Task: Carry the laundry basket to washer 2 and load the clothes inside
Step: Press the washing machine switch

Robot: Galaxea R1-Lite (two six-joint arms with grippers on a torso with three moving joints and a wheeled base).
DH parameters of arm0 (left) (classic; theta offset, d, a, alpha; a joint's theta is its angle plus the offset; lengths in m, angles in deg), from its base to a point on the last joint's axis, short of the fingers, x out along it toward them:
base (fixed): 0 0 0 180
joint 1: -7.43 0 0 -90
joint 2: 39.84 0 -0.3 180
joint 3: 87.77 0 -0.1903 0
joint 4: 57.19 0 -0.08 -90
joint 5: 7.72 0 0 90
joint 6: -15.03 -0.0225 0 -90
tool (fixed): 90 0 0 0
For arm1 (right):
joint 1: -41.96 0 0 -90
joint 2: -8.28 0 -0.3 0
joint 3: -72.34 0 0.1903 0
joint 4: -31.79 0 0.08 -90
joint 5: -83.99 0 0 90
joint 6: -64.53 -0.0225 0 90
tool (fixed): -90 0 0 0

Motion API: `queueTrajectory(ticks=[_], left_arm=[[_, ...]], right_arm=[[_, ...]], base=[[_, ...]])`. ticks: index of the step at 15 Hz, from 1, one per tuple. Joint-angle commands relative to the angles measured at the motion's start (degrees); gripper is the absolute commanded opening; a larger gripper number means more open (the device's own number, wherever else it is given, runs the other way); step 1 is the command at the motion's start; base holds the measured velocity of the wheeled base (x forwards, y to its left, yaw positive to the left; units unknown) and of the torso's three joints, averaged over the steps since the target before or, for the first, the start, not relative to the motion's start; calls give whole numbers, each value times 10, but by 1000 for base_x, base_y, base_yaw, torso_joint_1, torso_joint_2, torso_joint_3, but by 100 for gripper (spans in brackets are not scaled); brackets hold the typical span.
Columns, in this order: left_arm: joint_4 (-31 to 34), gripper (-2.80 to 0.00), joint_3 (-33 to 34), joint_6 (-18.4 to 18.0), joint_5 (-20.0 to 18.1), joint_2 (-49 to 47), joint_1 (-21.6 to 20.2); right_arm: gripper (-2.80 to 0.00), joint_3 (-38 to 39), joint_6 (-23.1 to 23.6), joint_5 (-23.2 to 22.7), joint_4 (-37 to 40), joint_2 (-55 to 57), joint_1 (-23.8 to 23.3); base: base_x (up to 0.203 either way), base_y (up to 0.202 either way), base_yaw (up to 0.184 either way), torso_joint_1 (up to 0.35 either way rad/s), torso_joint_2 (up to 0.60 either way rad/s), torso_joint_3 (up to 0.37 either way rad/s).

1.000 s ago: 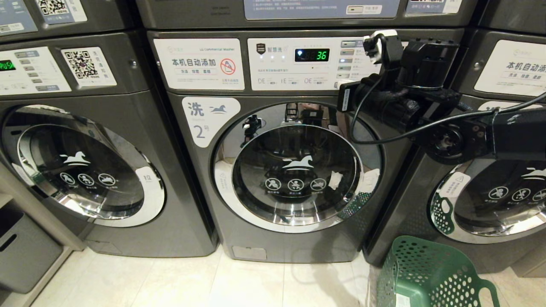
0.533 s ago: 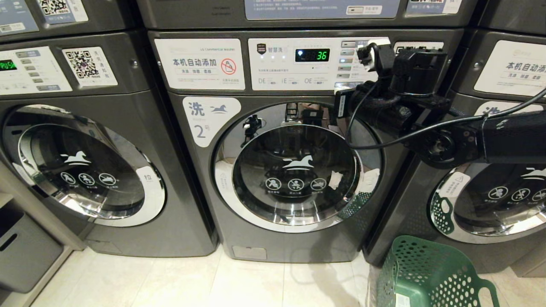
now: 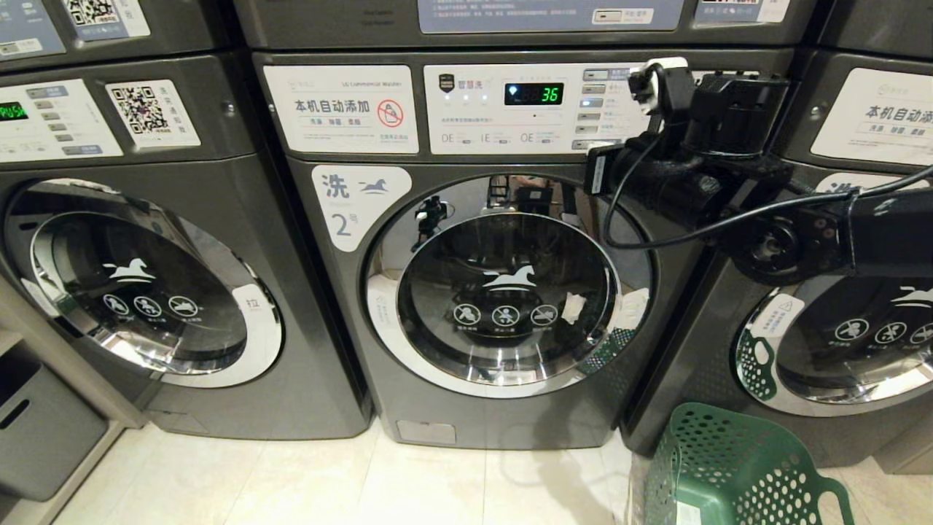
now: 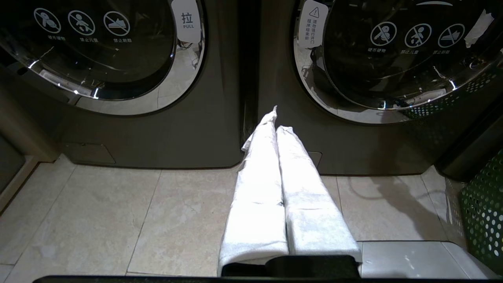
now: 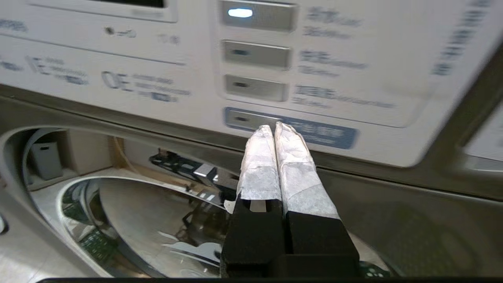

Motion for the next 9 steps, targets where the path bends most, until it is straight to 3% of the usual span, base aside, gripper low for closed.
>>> queueTrajectory(ticks=[1,9], left_arm=[[0,-280,1,0,0,1,0],[0,-280,1,0,0,1,0]], right_arm=[[-280,10,1,-1,-2,-18,-2],[-280,5,1,-3,-1,-6,2]], base=[[0,0,0,0,0,0],[0,0,0,0,0,0]])
